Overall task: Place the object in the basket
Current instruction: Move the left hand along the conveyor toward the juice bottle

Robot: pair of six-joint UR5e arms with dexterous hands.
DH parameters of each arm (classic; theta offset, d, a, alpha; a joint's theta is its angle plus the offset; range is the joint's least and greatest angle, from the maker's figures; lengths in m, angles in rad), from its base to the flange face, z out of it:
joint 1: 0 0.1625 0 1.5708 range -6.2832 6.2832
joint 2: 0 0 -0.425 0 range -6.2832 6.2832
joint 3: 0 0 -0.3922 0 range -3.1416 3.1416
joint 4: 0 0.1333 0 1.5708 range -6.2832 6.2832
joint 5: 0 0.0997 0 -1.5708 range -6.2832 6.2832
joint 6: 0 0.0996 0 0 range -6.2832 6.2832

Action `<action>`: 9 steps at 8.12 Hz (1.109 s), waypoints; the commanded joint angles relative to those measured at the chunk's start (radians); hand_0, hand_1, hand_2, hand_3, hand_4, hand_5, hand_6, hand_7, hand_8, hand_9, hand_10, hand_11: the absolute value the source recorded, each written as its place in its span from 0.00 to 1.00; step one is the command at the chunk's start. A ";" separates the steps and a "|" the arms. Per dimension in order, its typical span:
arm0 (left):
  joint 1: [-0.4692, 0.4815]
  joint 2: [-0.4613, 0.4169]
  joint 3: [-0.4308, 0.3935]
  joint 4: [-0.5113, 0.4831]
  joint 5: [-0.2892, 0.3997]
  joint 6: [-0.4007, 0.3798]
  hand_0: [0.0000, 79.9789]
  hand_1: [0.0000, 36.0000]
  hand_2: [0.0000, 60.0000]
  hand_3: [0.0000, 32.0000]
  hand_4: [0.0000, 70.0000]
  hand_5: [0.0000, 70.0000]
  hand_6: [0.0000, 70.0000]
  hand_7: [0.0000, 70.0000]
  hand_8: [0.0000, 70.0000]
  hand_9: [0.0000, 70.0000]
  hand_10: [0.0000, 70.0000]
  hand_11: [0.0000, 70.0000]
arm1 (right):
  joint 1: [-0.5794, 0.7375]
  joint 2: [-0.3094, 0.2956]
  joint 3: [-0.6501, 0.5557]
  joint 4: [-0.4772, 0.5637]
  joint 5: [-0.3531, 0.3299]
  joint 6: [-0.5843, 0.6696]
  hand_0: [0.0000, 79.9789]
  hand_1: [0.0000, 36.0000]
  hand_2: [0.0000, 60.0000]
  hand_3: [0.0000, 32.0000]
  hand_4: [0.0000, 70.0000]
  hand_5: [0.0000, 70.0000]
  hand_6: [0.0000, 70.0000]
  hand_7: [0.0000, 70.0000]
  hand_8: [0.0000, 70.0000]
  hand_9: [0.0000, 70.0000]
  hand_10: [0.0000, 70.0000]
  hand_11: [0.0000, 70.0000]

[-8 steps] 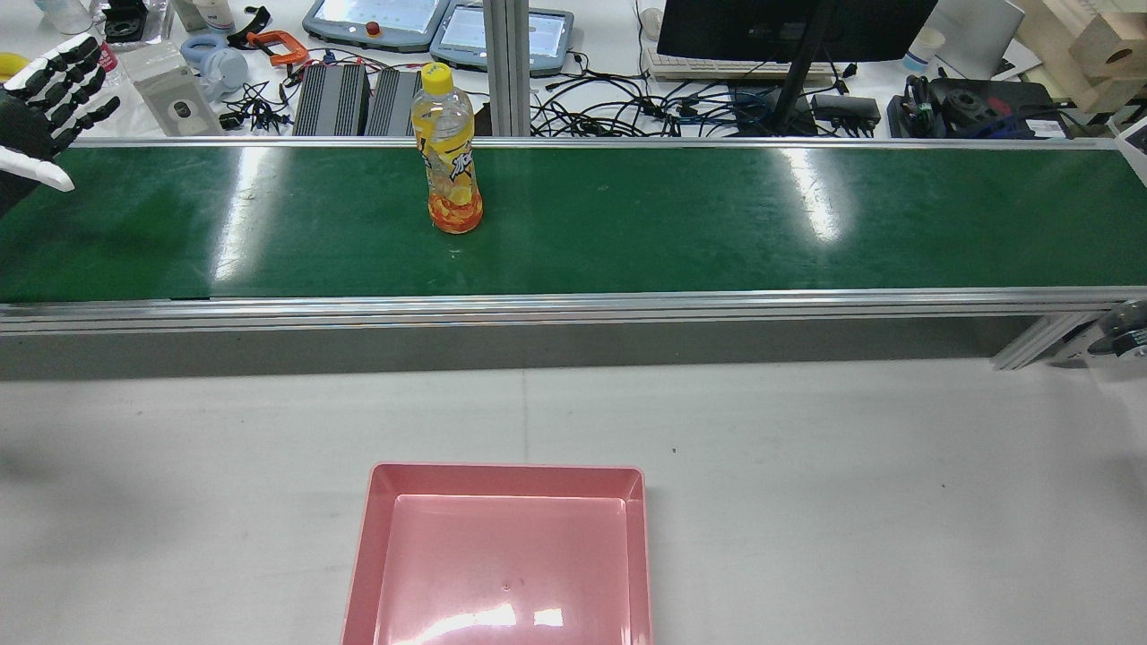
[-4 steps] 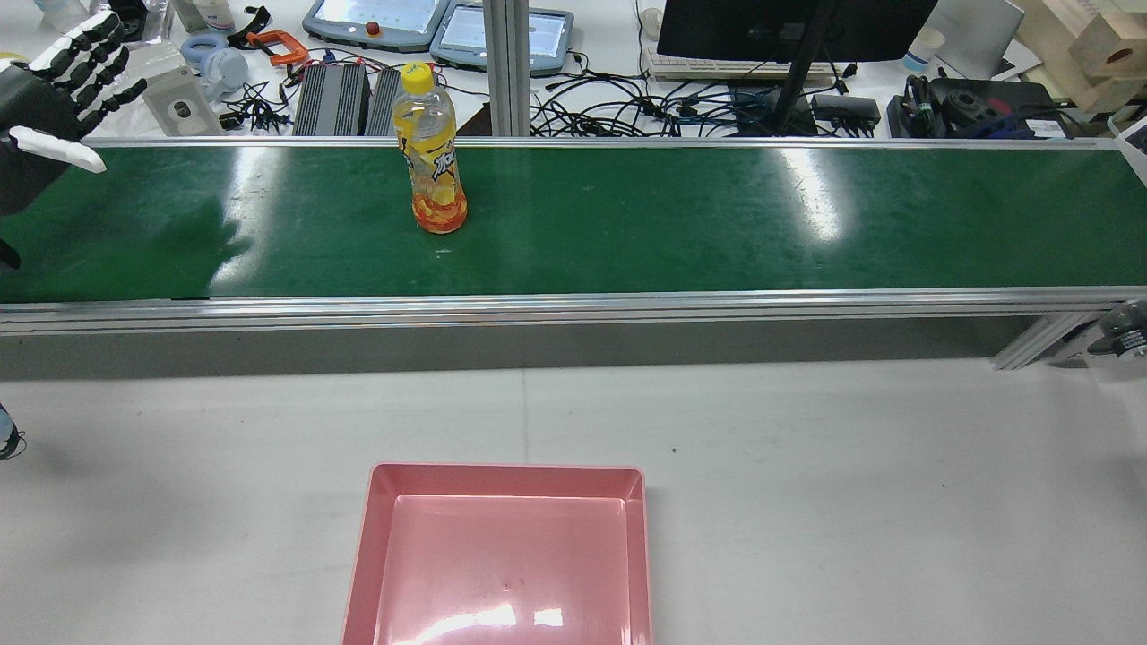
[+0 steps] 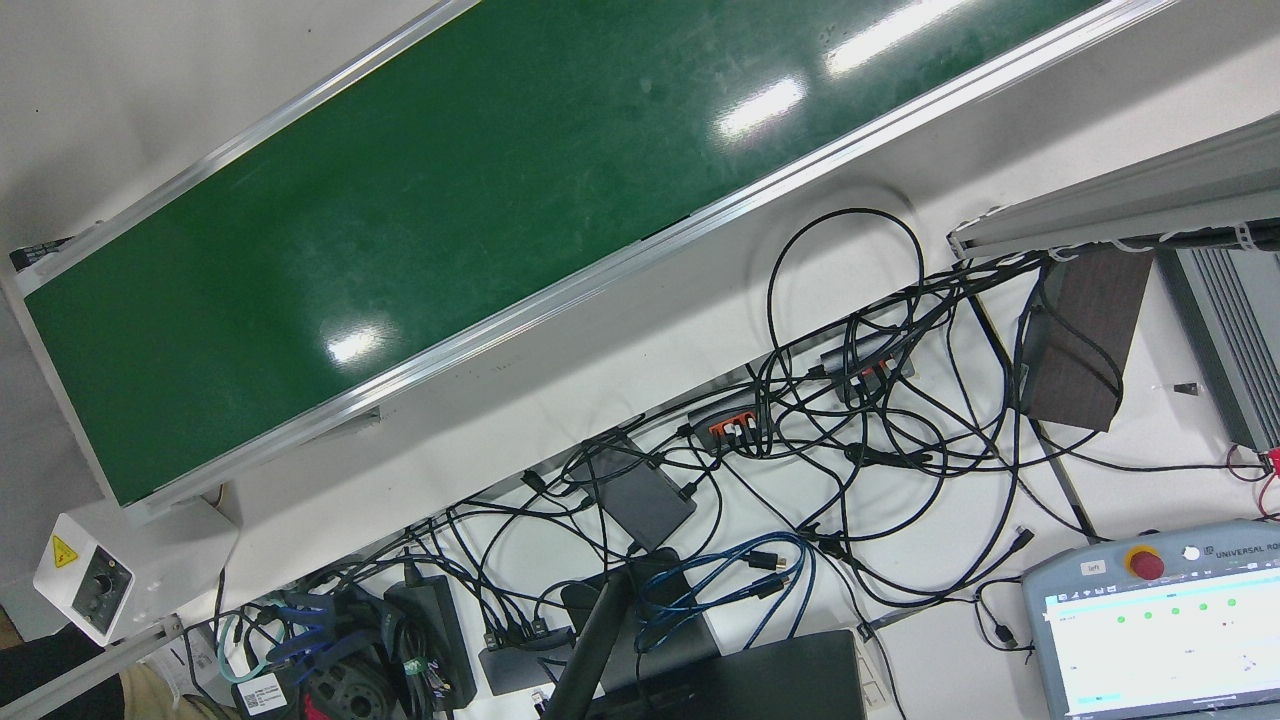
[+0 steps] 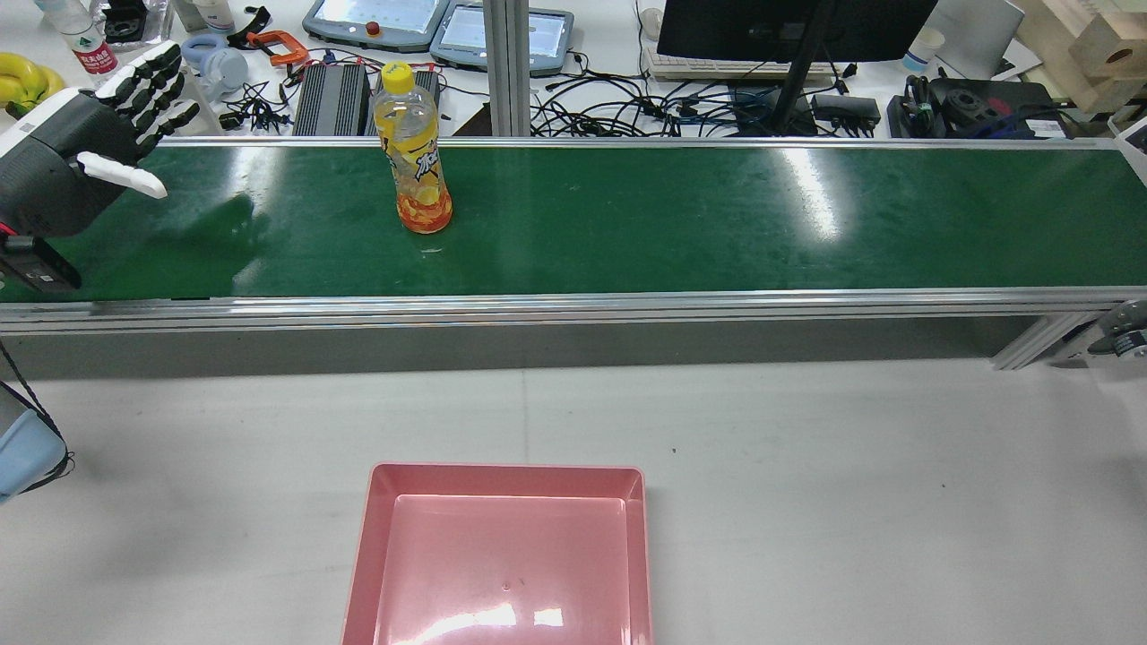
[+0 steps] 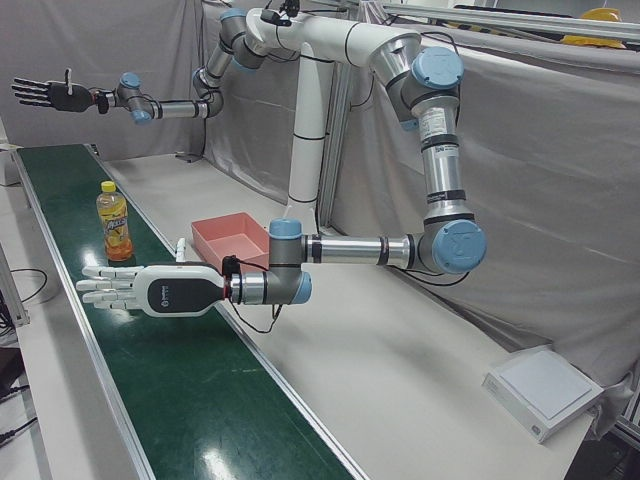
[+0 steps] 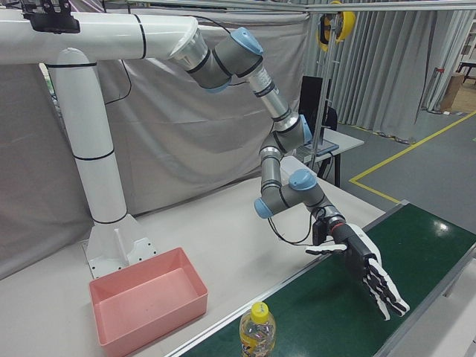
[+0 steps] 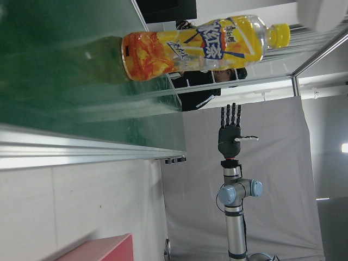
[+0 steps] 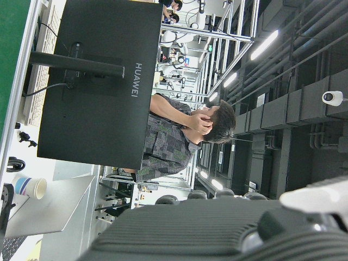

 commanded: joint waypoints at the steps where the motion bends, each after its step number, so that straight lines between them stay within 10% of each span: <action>1: 0.009 -0.060 -0.004 0.048 -0.003 0.026 0.78 0.30 0.00 0.00 0.00 0.17 0.00 0.00 0.00 0.00 0.04 0.08 | 0.000 0.000 0.000 0.000 0.000 0.000 0.00 0.00 0.00 0.00 0.00 0.00 0.00 0.00 0.00 0.00 0.00 0.00; 9: 0.112 -0.186 0.060 0.099 -0.028 0.059 0.77 0.29 0.00 0.00 0.00 0.18 0.00 0.00 0.00 0.00 0.04 0.08 | 0.000 0.000 0.000 0.000 0.000 0.000 0.00 0.00 0.00 0.00 0.00 0.00 0.00 0.00 0.00 0.00 0.00 0.00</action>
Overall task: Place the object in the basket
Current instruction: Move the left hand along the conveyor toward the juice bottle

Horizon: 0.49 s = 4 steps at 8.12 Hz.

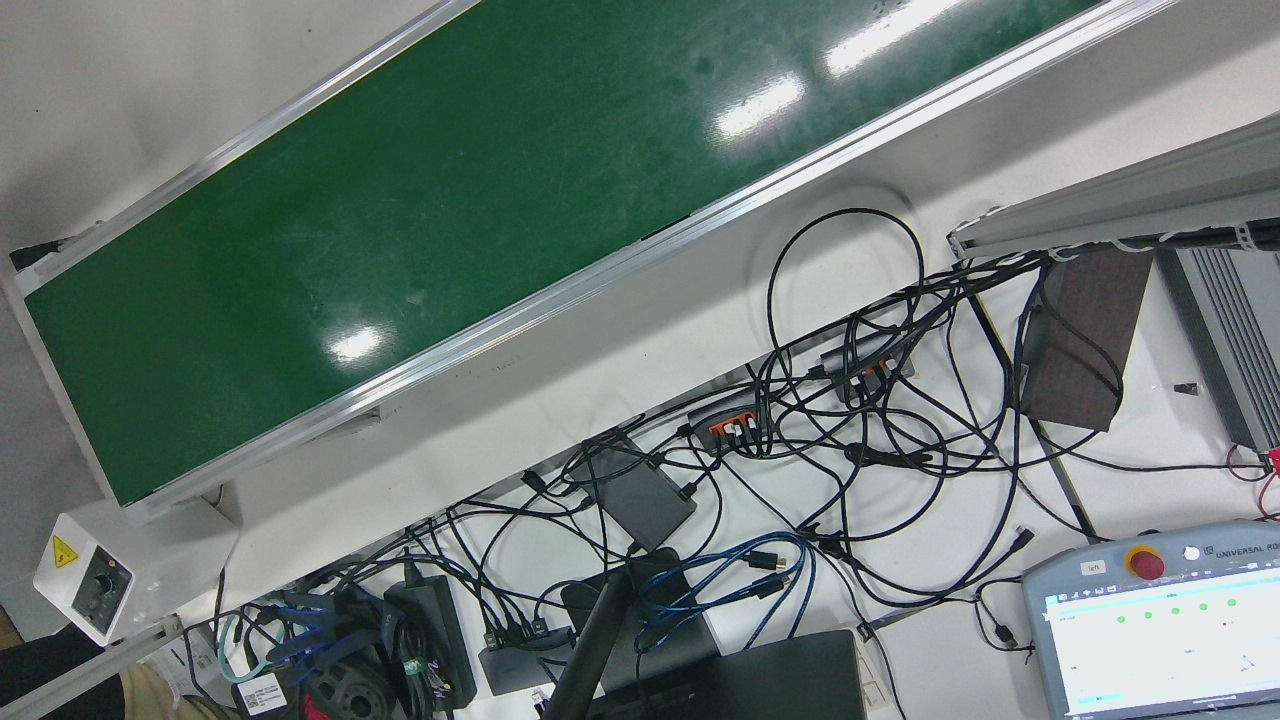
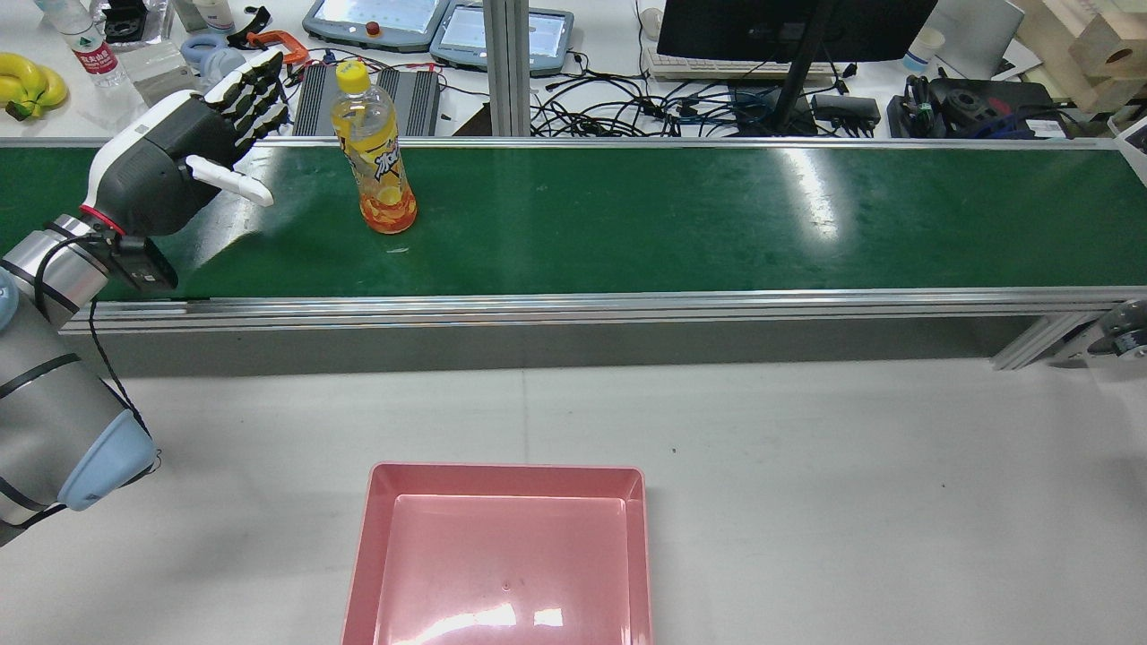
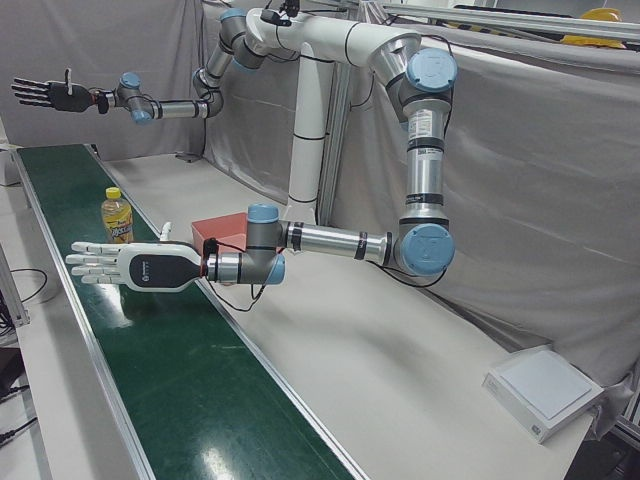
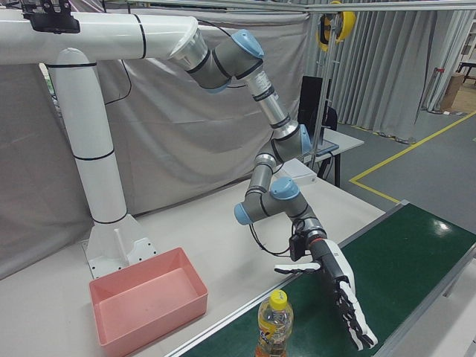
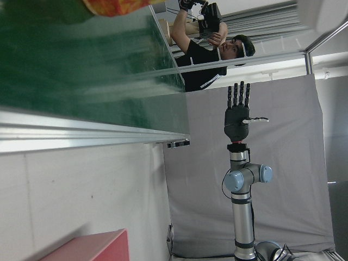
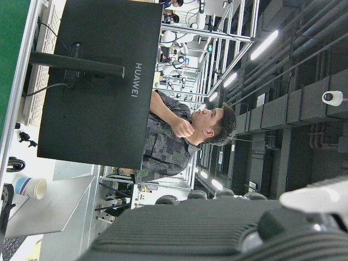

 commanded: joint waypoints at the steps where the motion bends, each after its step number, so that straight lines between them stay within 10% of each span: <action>1: 0.020 -0.089 0.092 0.012 0.000 -0.002 0.77 0.29 0.00 0.00 0.00 0.21 0.00 0.00 0.00 0.00 0.04 0.09 | -0.002 0.000 0.000 0.000 0.000 0.000 0.00 0.00 0.00 0.00 0.00 0.00 0.00 0.00 0.00 0.00 0.00 0.00; 4: 0.017 -0.104 0.095 0.014 0.000 -0.005 0.78 0.30 0.00 0.00 0.00 0.22 0.00 0.00 0.00 0.00 0.03 0.07 | 0.000 0.000 0.000 0.000 0.000 0.000 0.00 0.00 0.00 0.00 0.00 0.00 0.00 0.00 0.00 0.00 0.00 0.00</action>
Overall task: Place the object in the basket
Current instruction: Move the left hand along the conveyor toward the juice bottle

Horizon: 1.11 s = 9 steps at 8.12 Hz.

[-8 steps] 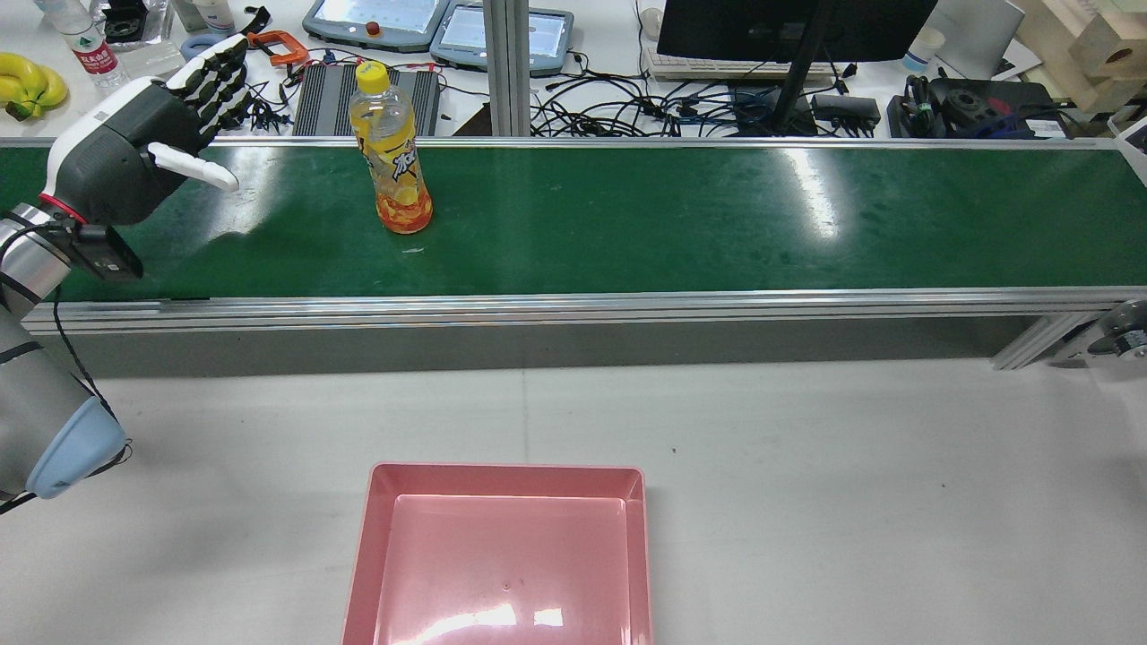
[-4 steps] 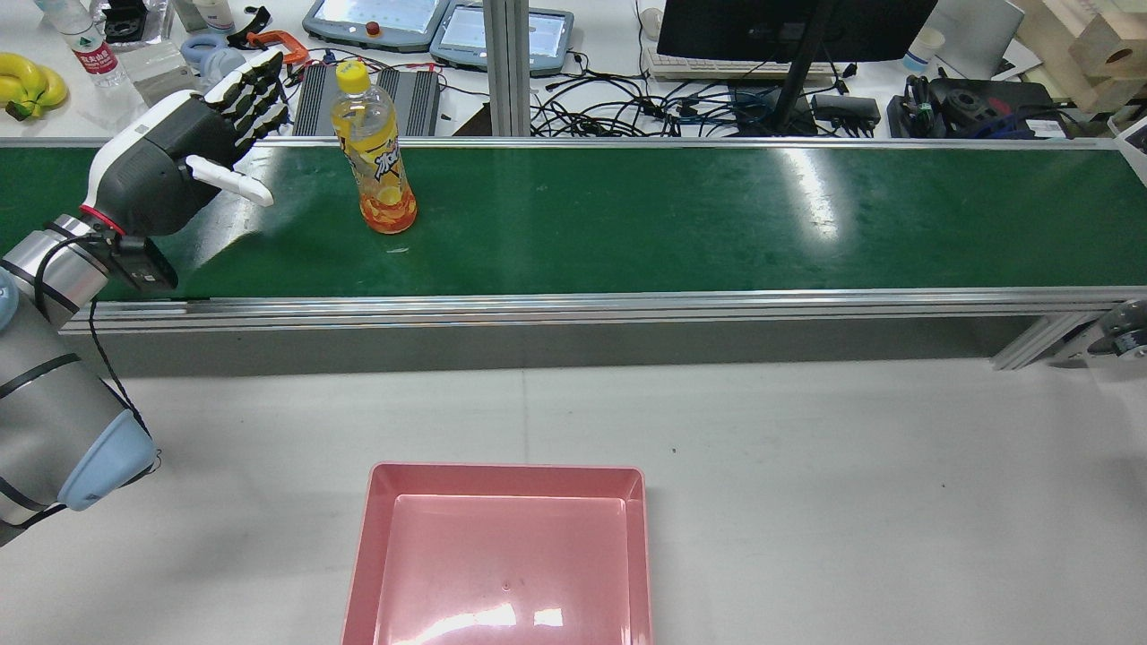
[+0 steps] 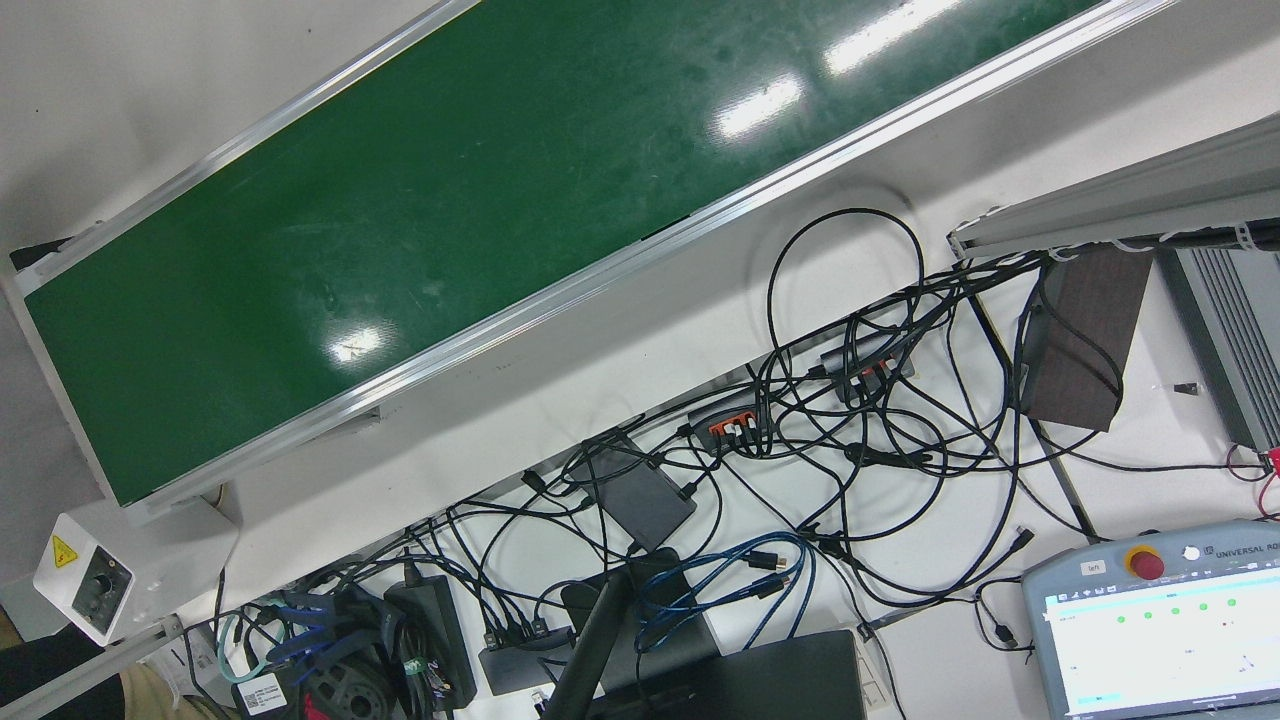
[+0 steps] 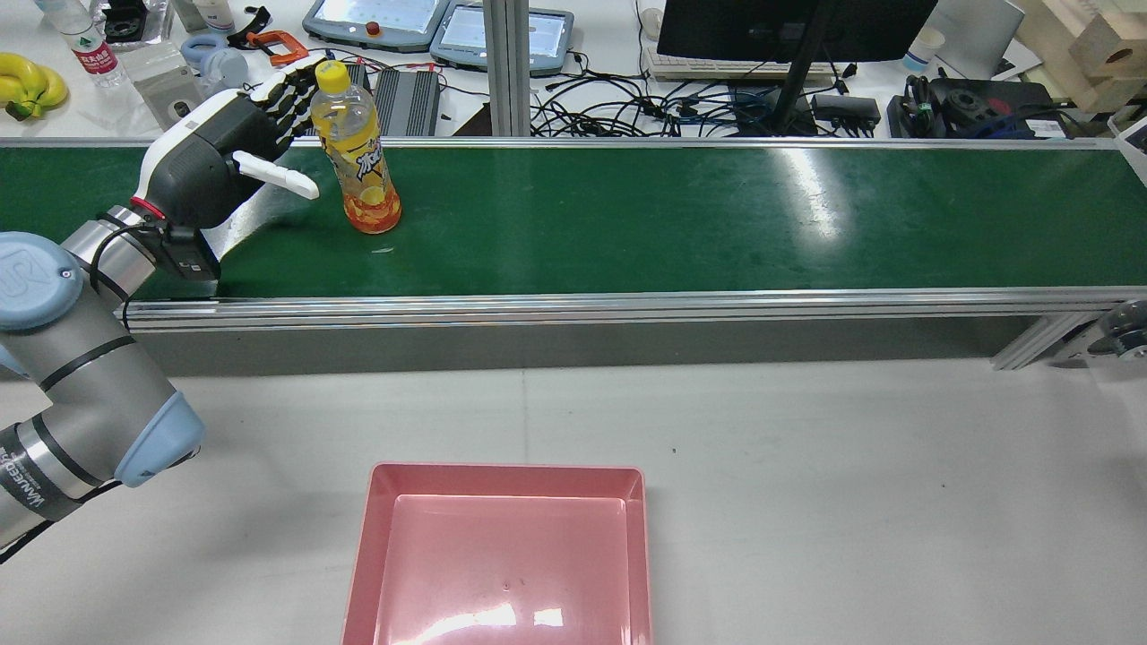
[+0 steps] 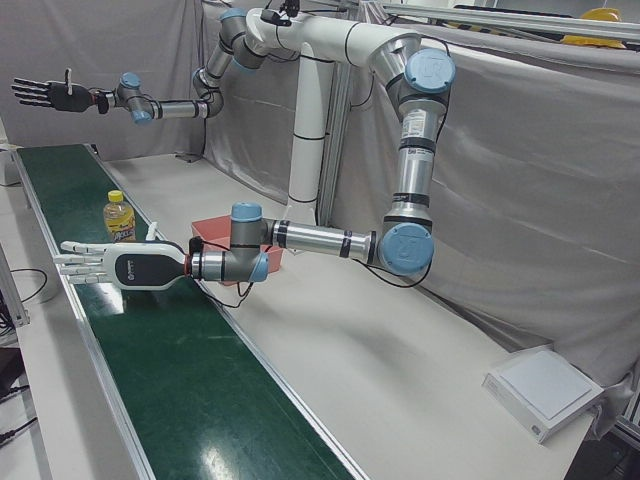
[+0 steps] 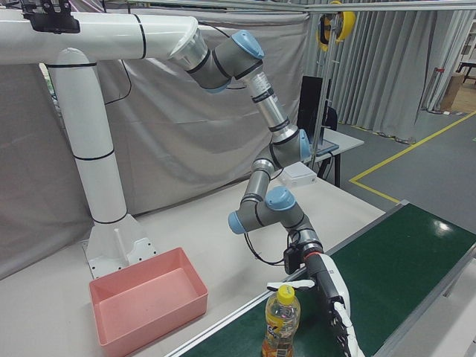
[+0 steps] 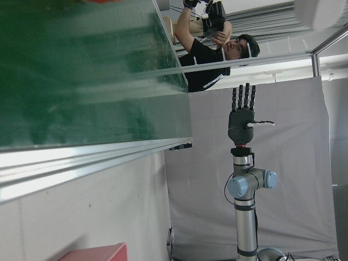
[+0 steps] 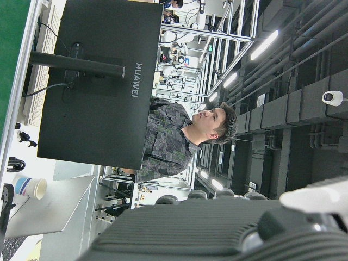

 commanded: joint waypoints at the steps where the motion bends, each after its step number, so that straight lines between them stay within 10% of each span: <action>1: -0.001 -0.014 0.004 0.002 0.000 -0.001 0.78 0.30 0.00 0.00 0.01 0.24 0.00 0.00 0.00 0.00 0.03 0.07 | 0.000 0.000 0.000 0.000 0.000 0.000 0.00 0.00 0.00 0.00 0.00 0.00 0.00 0.00 0.00 0.00 0.00 0.00; 9: 0.003 -0.014 -0.004 0.002 0.000 0.004 0.78 0.30 0.00 0.00 0.00 0.23 0.00 0.00 0.00 0.00 0.05 0.10 | 0.000 0.000 0.000 0.000 0.000 0.000 0.00 0.00 0.00 0.00 0.00 0.00 0.00 0.00 0.00 0.00 0.00 0.00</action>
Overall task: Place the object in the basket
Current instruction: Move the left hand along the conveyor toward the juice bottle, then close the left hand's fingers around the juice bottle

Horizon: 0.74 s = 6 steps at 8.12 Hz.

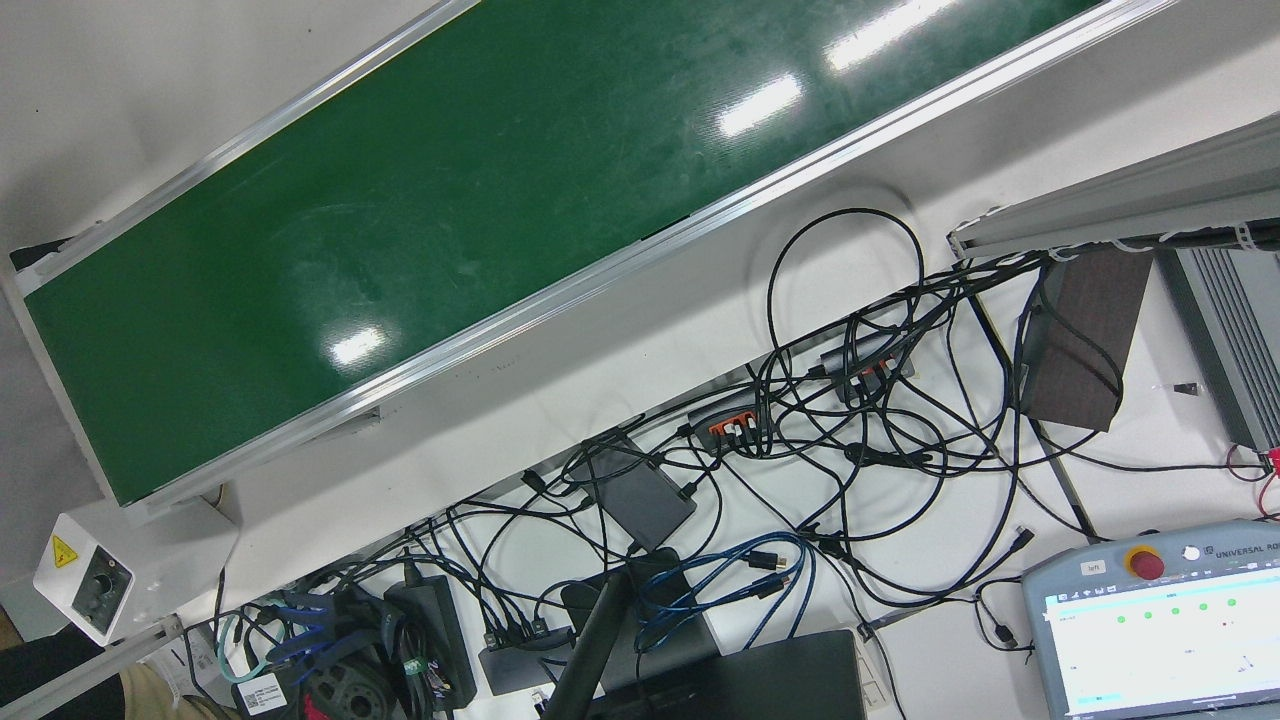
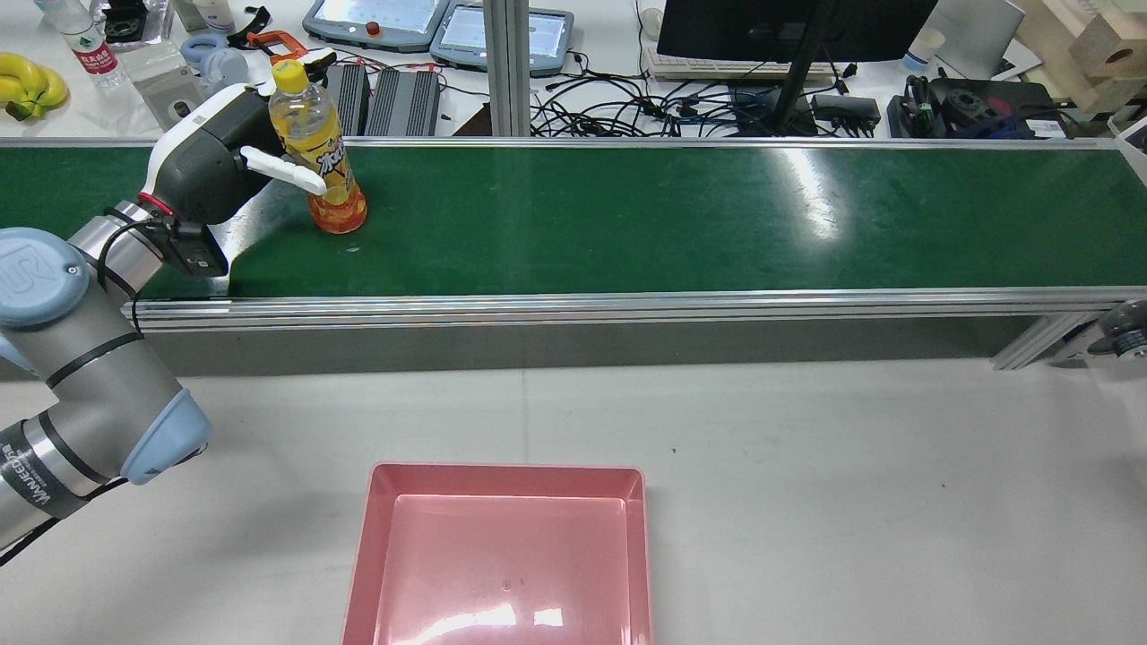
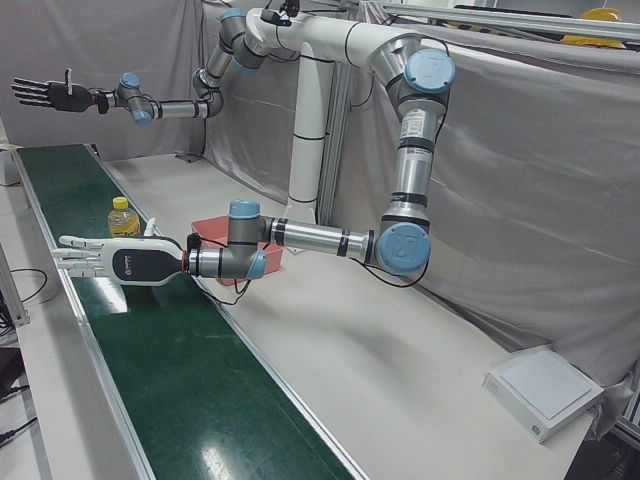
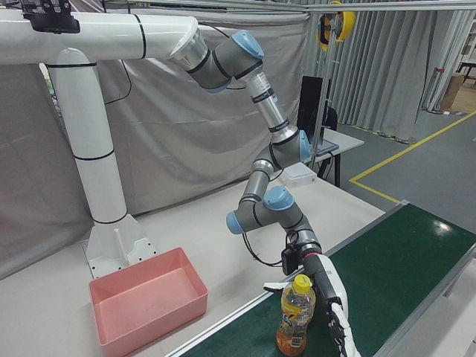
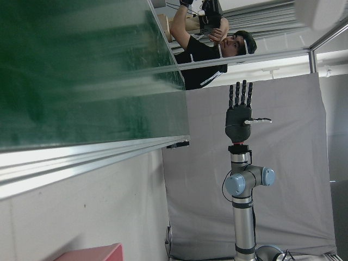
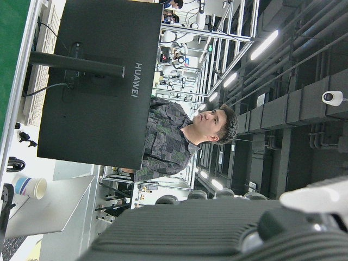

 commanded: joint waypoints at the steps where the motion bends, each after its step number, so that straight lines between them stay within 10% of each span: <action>1: 0.001 -0.001 -0.001 0.001 0.000 -0.002 0.79 0.29 0.00 0.00 0.02 0.28 0.00 0.01 0.00 0.00 0.06 0.12 | 0.000 0.000 0.000 0.000 0.000 0.000 0.00 0.00 0.00 0.00 0.00 0.00 0.00 0.00 0.00 0.00 0.00 0.00; 4: -0.001 -0.007 -0.002 -0.020 -0.030 -0.014 0.85 0.28 0.00 0.00 0.14 0.73 0.01 0.11 0.11 0.19 0.26 0.40 | 0.000 0.000 0.000 0.000 0.000 0.000 0.00 0.00 0.00 0.00 0.00 0.00 0.00 0.00 0.00 0.00 0.00 0.00; 5: 0.002 -0.006 -0.004 -0.049 -0.076 -0.016 1.00 0.35 0.00 0.00 0.80 0.96 0.12 0.35 0.30 0.48 0.64 0.96 | 0.000 0.000 0.000 0.000 0.000 0.000 0.00 0.00 0.00 0.00 0.00 0.00 0.00 0.00 0.00 0.00 0.00 0.00; 6: 0.007 -0.003 -0.013 -0.049 -0.109 -0.013 1.00 0.38 0.00 0.00 1.00 1.00 0.73 0.90 0.82 1.00 1.00 1.00 | 0.000 0.000 0.000 0.000 0.000 0.000 0.00 0.00 0.00 0.00 0.00 0.00 0.00 0.00 0.00 0.00 0.00 0.00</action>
